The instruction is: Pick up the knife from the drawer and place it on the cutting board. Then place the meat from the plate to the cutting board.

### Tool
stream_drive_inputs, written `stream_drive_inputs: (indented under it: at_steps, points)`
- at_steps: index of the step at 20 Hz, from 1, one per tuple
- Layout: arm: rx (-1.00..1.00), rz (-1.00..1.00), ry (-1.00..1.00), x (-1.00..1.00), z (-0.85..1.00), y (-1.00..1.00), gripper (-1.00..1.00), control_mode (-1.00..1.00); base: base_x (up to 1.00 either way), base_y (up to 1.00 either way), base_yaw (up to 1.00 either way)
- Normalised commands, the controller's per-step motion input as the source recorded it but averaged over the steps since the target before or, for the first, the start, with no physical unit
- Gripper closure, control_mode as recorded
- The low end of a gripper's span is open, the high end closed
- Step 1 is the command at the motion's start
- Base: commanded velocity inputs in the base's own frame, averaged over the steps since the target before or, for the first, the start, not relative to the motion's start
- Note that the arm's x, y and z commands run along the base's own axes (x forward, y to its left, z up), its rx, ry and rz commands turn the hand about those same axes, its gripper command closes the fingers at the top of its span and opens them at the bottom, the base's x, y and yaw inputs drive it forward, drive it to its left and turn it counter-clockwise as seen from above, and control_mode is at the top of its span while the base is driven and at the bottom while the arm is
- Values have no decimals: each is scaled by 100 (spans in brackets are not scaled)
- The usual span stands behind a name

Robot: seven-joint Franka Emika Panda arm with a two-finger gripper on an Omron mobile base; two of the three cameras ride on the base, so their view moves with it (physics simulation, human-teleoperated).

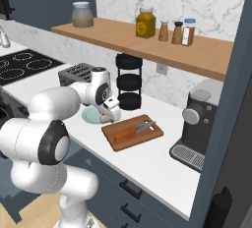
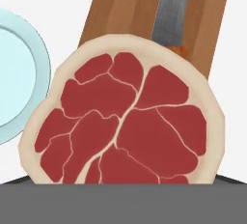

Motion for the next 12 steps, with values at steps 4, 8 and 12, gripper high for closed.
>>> stream_drive_inputs:
  at_steps: [4, 8, 12]
  points:
    - [0, 0, 3, 27, -24, -3, 100, -100, 0, 0, 0]
    - [0, 0, 7, 23, -24, -2, 100, -100, 0, 0, 0]
    - [0, 0, 6, 16, -21, -20, 100, -100, 0, 0, 0]
